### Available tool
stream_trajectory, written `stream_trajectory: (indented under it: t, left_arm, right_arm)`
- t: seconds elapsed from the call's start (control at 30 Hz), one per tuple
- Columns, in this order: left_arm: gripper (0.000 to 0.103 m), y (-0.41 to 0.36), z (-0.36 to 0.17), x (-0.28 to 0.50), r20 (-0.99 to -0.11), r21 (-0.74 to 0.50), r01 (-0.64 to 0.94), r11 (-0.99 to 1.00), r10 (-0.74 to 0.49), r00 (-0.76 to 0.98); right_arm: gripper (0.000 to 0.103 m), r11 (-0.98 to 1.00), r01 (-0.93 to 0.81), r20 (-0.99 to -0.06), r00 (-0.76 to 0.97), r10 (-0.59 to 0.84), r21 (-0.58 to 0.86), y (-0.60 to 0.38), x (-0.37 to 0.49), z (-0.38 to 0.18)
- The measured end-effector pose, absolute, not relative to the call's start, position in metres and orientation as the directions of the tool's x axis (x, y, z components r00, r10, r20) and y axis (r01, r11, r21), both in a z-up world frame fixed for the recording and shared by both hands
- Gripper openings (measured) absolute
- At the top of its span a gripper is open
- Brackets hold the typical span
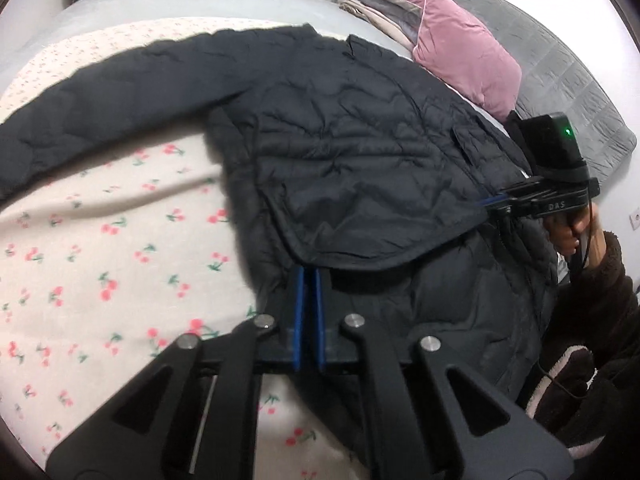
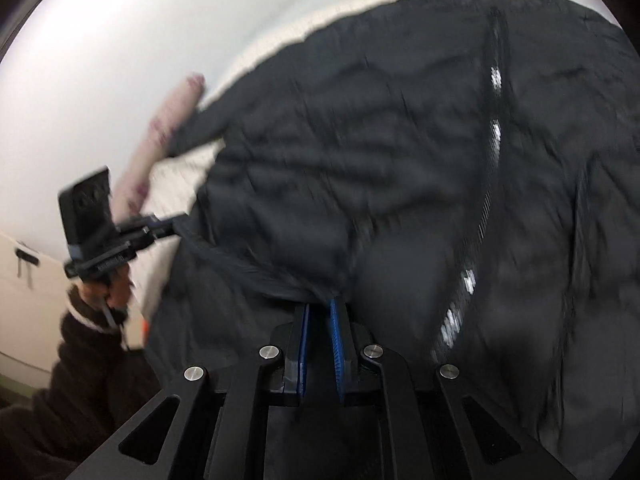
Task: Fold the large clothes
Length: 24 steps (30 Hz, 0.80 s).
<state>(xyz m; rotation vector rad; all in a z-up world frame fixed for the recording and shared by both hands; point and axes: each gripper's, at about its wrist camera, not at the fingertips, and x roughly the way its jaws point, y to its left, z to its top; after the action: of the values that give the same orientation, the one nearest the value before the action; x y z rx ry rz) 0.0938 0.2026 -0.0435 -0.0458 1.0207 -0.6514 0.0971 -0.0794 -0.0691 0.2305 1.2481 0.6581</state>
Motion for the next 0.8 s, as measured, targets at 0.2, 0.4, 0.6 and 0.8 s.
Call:
stream_trajectory:
  t: [0.2, 0.4, 0.6, 0.8]
  left_arm:
    - [0.046, 0.201, -0.003, 0.09, -0.637, -0.384, 0.515, 0.766, -0.624, 0.453]
    - [0.047, 0.131, -0.039, 0.097, -0.774, -0.312, 0.601, 0.735, -0.564, 0.288]
    - [0.048, 0.103, -0.056, 0.088, -0.856, -0.239, 0.665, 0.708, -0.477, 0.201]
    - [0.077, 0.083, -0.022, 0.1, -0.775, -0.287, 0.642, 0.711, -0.566, 0.282]
  right_arm:
    - [0.031, 0.767, -0.343, -0.716, 0.29, 0.636, 0.542, -0.111, 0.086, -0.033]
    - [0.053, 0.816, -0.281, -0.726, 0.372, 0.578, 0.505, -0.123, 0.093, -0.035]
    - [0.053, 0.891, -0.126, -0.765, 0.47, 0.441, 0.436, -0.186, 0.092, -0.029]
    - [0.057, 0.888, 0.07, -0.765, 0.541, 0.349, 0.454, -0.26, 0.086, -0.03]
